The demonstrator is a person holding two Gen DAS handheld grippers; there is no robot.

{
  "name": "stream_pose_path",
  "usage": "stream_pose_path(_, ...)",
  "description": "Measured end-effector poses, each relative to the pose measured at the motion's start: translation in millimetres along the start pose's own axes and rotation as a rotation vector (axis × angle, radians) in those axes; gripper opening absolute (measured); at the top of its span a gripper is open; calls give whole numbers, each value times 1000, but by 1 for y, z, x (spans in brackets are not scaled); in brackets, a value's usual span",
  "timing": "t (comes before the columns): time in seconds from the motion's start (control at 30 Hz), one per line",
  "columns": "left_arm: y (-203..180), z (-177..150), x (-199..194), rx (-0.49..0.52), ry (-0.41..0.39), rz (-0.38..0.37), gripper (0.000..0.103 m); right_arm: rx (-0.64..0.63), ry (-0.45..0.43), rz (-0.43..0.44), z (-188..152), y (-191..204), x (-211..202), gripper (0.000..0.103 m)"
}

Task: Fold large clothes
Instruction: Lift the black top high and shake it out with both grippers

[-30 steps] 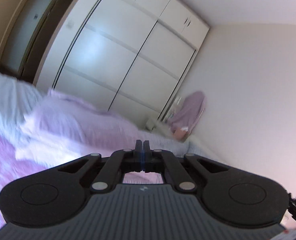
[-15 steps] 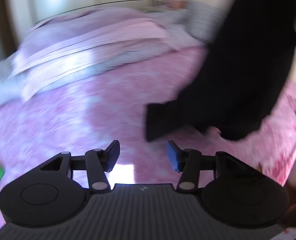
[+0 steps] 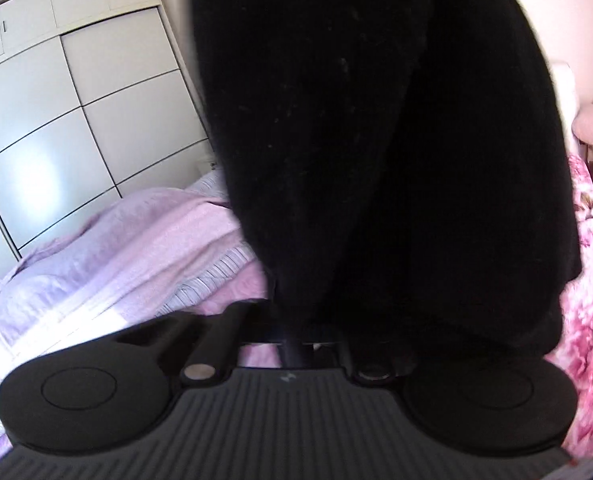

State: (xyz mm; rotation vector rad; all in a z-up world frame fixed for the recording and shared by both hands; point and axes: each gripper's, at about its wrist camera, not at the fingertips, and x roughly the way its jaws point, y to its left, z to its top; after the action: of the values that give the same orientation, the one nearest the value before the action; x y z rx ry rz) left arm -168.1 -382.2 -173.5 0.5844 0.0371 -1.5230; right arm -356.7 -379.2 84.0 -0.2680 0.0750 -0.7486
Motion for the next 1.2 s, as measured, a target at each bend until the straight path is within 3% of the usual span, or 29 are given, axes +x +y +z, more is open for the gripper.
stream_pose_path(0.23, 119, 31, -90, -331, -82, 207, 4, 65, -20, -39, -13, -29, -17, 7)
stream_pose_path(0.4, 166, 68, -155, -373, -164, 349, 3, 99, -35, 20, -22, -30, -23, 7)
stream_pose_path(0.57, 167, 87, -204, -299, -161, 440, 3, 122, -40, 161, -33, -38, -44, 7)
stream_pose_path(0.77, 144, 89, -246, -309, -47, 509, 4, 167, 21, 336, -39, -44, -49, 7)
stream_pose_path(0.9, 141, 99, -274, -315, 7, 551, 3, 200, 21, 384, -34, -59, -44, 7)
stream_pose_path(1.03, 165, 119, -269, -269, 22, 544, 4, 233, 14, 376, -28, -72, -9, 7)
stream_pose_path(1.2, 225, 116, -195, -259, 66, 456, 4, 281, 189, 311, -49, -65, 93, 7)
